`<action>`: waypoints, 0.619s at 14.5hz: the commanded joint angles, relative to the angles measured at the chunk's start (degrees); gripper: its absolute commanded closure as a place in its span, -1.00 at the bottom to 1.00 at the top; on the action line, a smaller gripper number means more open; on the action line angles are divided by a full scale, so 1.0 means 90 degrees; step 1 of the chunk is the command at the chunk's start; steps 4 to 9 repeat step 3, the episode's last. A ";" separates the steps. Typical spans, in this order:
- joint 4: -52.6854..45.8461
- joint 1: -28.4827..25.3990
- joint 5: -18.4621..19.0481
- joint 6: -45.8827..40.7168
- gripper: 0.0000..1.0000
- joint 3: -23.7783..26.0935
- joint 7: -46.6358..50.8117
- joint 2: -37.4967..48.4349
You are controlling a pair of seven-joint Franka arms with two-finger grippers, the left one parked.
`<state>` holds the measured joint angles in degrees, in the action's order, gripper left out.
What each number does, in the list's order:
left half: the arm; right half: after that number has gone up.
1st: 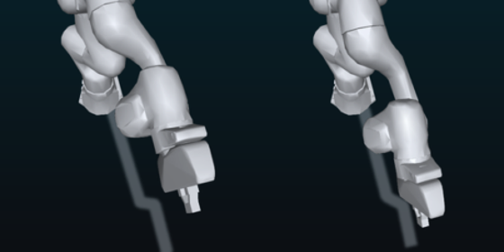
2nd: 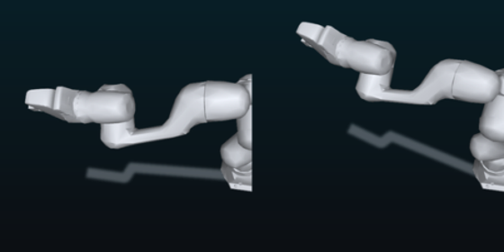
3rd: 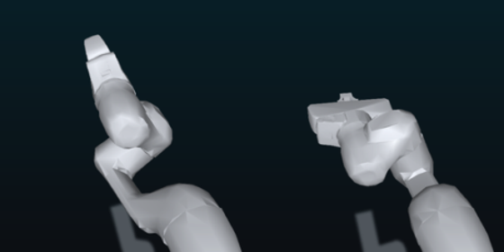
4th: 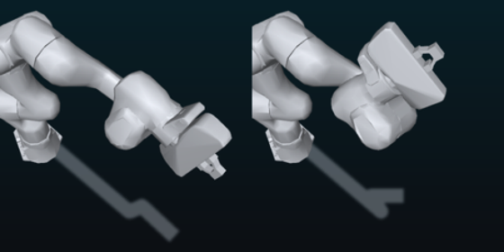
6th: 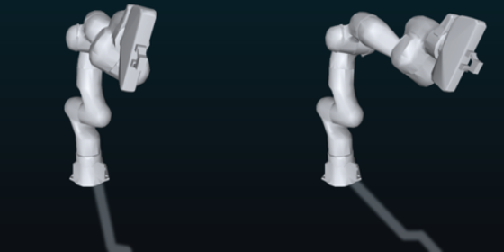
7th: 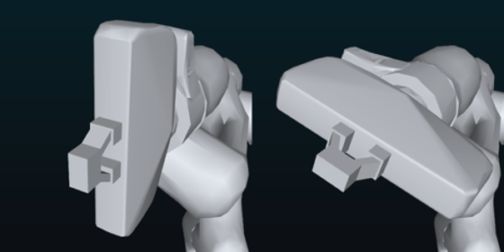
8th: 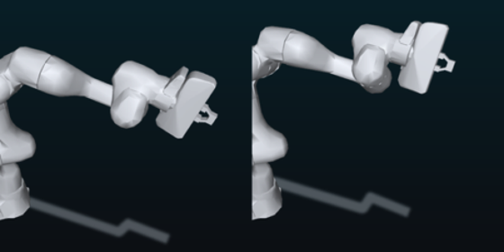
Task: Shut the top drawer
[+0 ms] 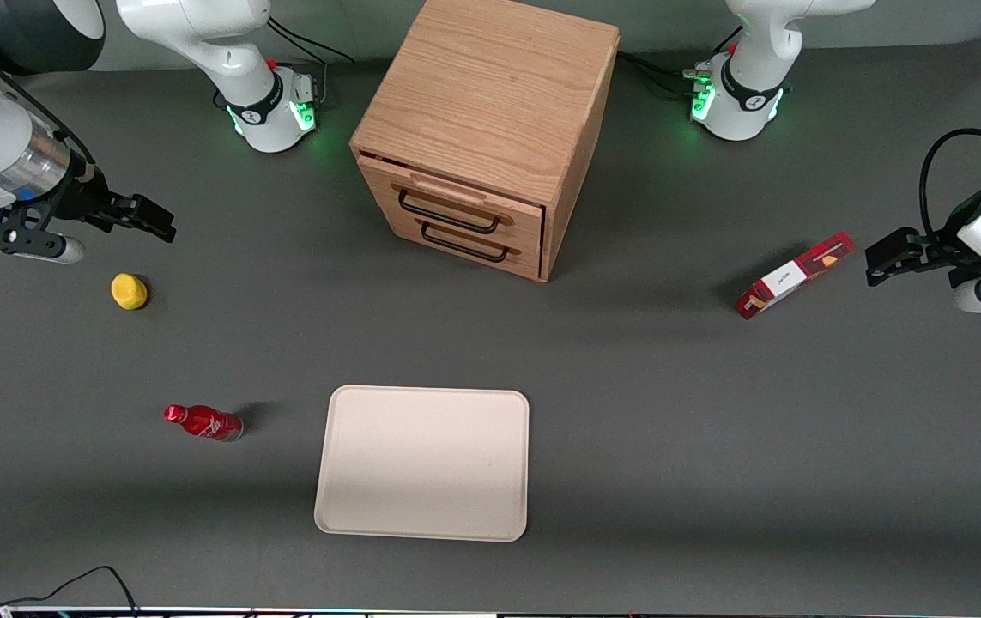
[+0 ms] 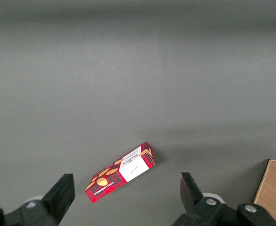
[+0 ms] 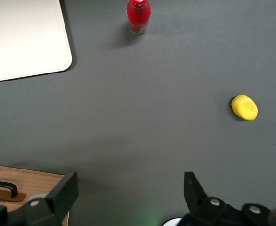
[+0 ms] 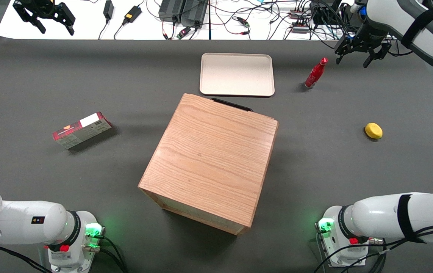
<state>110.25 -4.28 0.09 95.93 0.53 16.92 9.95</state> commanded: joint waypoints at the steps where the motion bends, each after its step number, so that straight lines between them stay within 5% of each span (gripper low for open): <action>1: -0.0178 -0.0032 0.0127 0.0113 -1.00 -0.0214 -0.0151 -0.0079; 9: -0.0287 -0.0032 0.0049 0.0122 -1.00 -0.0420 -0.0171 -0.0177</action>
